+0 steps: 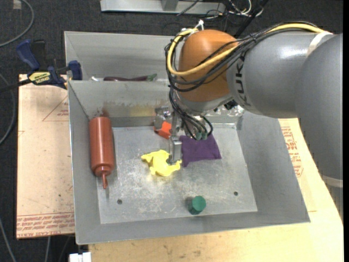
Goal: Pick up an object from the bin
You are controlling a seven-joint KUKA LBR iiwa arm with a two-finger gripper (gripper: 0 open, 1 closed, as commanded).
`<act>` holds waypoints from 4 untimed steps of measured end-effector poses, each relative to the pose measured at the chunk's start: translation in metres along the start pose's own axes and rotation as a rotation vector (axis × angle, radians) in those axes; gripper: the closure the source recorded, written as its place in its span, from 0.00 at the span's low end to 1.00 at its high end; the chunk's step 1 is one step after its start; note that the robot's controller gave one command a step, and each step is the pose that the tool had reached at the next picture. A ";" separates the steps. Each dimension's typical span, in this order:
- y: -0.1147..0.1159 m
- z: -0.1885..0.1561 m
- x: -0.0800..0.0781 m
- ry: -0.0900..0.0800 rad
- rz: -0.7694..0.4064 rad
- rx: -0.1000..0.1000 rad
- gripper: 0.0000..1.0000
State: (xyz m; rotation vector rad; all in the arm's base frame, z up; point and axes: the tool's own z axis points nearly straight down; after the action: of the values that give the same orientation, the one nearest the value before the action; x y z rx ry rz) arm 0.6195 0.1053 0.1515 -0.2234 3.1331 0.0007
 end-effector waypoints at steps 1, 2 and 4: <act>-0.014 0.012 0.011 -0.002 0.224 -0.004 0.00; -0.016 0.016 0.013 -0.005 0.240 -0.003 0.00; 0.022 0.078 0.017 -0.005 -0.116 -0.005 1.00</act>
Offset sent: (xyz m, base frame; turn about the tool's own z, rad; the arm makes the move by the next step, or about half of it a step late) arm -0.0318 -0.0417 -0.0815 -0.1501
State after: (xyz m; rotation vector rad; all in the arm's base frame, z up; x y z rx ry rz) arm 0.6000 0.1247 0.0735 -0.4036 3.1107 0.0086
